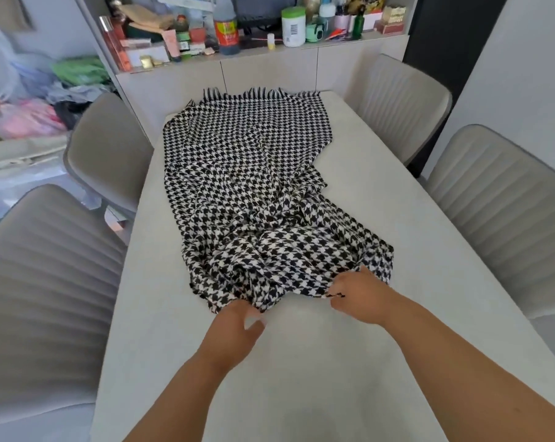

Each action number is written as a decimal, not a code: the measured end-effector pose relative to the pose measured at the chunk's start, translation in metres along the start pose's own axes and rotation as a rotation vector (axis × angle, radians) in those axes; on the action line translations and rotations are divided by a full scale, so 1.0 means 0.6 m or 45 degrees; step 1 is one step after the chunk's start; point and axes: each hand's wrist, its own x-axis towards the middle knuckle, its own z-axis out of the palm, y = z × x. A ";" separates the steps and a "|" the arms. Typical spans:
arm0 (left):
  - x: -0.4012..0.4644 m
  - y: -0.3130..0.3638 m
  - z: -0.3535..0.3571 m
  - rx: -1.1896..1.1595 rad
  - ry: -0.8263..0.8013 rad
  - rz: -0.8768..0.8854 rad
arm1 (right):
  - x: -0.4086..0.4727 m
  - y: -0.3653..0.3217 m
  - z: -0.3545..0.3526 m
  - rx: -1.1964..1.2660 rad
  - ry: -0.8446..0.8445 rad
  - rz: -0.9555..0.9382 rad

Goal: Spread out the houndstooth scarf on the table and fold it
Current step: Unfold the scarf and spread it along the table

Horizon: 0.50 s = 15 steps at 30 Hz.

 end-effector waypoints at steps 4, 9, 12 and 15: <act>-0.034 0.008 -0.046 -0.404 0.165 -0.258 | -0.046 0.010 -0.062 0.208 -0.511 -0.056; -0.069 -0.041 -0.089 -0.648 0.255 -0.379 | -0.061 0.025 -0.086 0.674 -0.732 -0.102; -0.056 -0.090 -0.069 -0.359 0.550 -0.637 | 0.002 0.056 -0.068 0.625 -0.149 0.028; -0.047 -0.097 -0.034 -0.223 0.383 -1.056 | 0.045 0.086 -0.025 0.670 0.237 0.329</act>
